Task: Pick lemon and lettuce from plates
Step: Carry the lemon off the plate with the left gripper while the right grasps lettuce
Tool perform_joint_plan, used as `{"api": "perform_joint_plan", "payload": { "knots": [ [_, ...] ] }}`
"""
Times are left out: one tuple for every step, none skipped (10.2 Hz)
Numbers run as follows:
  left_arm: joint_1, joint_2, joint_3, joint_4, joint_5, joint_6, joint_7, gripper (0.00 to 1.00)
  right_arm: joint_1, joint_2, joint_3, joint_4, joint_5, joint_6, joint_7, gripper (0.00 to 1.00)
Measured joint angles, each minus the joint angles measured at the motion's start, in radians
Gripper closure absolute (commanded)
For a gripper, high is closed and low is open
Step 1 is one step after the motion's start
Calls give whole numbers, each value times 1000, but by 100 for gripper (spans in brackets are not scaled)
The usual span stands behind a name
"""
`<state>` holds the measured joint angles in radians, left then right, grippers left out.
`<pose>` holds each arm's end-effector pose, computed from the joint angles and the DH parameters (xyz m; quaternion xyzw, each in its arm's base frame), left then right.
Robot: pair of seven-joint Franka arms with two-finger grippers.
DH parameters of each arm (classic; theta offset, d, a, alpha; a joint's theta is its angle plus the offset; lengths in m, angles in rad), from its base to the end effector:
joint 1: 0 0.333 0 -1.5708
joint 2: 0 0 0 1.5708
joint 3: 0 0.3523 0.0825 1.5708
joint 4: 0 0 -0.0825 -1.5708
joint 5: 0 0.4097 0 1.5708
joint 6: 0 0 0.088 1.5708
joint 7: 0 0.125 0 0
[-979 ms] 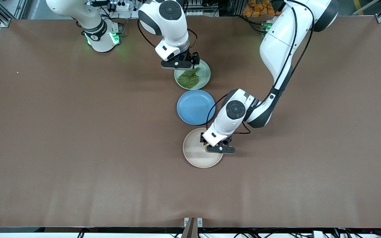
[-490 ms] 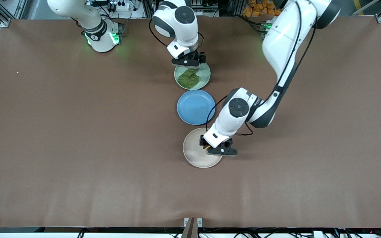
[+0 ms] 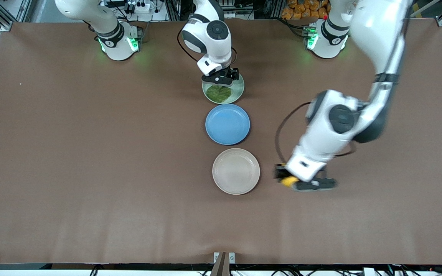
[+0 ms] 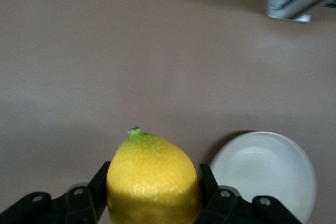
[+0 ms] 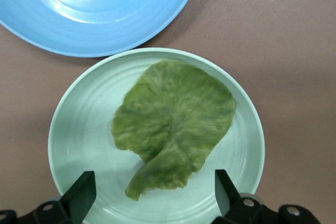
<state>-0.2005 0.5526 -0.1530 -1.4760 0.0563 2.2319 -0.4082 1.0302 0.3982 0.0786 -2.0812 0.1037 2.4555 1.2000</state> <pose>0.7306 -0.2443 0.3816 0.9940 0.0277 0.0917 0.0526 0.2735 0.5506 0.2271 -0.9948 0.0888 0.0483 0.0084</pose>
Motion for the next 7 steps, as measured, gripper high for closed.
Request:
{"api": "perform_joint_plan", "payload": {
  "knots": [
    [65, 2, 1, -11, 0, -21, 97, 100, 7, 14, 0, 7, 0, 3, 1, 0],
    [126, 9, 0, -31, 0, -29, 179, 100, 15, 25, 0, 12, 0, 4, 5, 0],
    [169, 25, 0, -48, 0, -32, 230, 100, 21, 36, 0, 15, 0, 6, 7, 0],
    [187, 52, 0, -59, 0, -32, 248, 100, 29, 46, 0, 17, 0, 10, 8, 0],
    [186, 87, 0, -64, 0, -32, 249, 100, 35, 56, 0, 18, 0, 15, 9, 0],
    [183, 126, 1, -65, 1, -29, 249, 100, 39, 64, -1, 19, 0, 23, 10, 0],
    [189, 159, 6, -64, 1, -25, 249, 100, 41, 71, -1, 20, 0, 28, 11, 0]
  ]
}}
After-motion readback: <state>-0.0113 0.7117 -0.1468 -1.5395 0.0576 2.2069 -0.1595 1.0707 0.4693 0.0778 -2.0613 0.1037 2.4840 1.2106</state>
